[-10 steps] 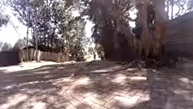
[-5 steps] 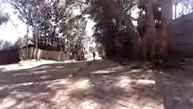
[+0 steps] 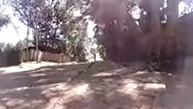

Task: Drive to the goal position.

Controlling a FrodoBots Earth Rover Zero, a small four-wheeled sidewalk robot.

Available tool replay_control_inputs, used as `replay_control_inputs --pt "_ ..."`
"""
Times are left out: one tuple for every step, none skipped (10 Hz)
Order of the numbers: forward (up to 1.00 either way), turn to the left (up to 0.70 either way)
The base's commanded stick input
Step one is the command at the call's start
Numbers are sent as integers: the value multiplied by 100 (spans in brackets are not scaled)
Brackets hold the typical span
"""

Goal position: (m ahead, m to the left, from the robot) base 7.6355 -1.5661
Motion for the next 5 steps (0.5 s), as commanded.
replay_control_inputs --pt "70 -35" --pt "70 -24" --pt "70 -8" --pt "70 0" --pt "70 0"
